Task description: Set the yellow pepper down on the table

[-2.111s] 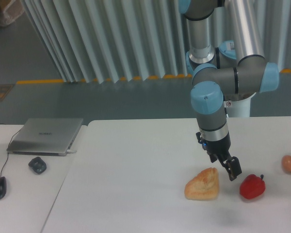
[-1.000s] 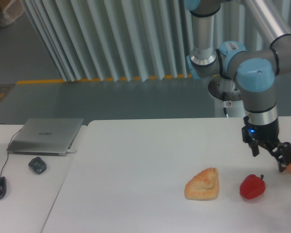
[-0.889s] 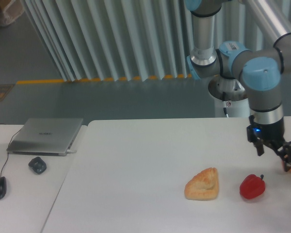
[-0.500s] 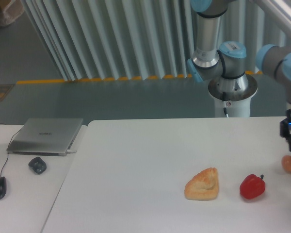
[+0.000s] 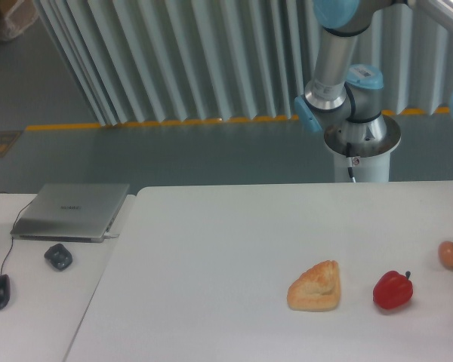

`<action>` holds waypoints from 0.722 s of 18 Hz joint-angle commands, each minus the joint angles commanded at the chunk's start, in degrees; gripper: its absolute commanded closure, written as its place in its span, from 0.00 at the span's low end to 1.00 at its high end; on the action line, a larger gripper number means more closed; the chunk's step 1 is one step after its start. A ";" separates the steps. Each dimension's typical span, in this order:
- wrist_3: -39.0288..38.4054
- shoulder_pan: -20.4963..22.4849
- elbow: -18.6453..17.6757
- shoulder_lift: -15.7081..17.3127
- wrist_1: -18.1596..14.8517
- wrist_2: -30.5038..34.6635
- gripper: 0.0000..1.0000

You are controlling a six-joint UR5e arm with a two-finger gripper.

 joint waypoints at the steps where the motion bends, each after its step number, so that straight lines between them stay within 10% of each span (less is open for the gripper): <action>1: 0.00 0.35 1.67 -0.79 -0.08 -0.26 0.00; 13: -0.18 2.55 3.44 -6.94 0.35 0.00 0.00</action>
